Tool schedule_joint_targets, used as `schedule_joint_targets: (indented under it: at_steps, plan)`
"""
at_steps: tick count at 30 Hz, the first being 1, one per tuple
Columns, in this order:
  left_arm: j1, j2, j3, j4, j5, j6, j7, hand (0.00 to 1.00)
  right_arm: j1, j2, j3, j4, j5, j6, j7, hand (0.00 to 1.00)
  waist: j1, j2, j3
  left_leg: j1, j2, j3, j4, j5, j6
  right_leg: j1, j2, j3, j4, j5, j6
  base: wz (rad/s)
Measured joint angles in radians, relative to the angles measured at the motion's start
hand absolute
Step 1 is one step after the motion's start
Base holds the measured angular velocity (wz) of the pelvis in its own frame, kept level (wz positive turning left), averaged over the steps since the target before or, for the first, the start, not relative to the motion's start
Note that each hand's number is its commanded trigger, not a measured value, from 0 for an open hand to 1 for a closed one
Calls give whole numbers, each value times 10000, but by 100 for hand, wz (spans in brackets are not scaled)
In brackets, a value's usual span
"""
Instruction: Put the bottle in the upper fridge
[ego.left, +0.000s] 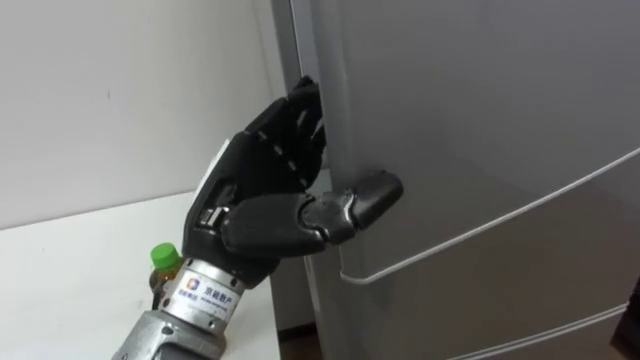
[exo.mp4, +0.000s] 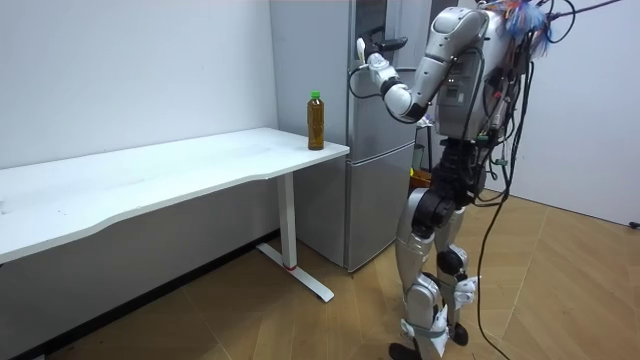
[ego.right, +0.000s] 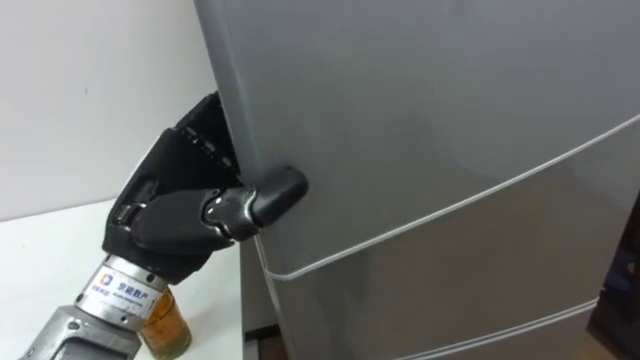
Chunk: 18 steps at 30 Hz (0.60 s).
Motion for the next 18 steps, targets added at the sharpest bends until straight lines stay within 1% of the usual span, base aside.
schedule_joint_targets:
  at_steps: [3,9,15,18]
  plan:
    - [0,5,-125,0,-5,-108,-26,0,-25,-71,192,1,119,-3,19,0,0,-31,-6,-20,-4,-4,2,1,2,-6,-9,-5,-5,2,4,2]
    - [1,12,-435,-1,10,-280,-27,0,-53,-71,289,0,113,-3,19,0,-1,-123,-4,-40,-3,-3,14,1,3,-9,-12,-5,0,5,8,0]
    - [3,15,-537,0,12,-317,-32,0,-59,-85,296,18,114,-4,20,0,10,-149,0,-38,2,-5,8,0,3,-6,-12,-2,1,8,12,0]
    - [8,24,-609,1,16,-365,-32,0,-90,-95,299,122,113,-65,19,0,18,-151,1,-36,3,-5,6,1,4,-3,-14,-4,1,10,13,0]
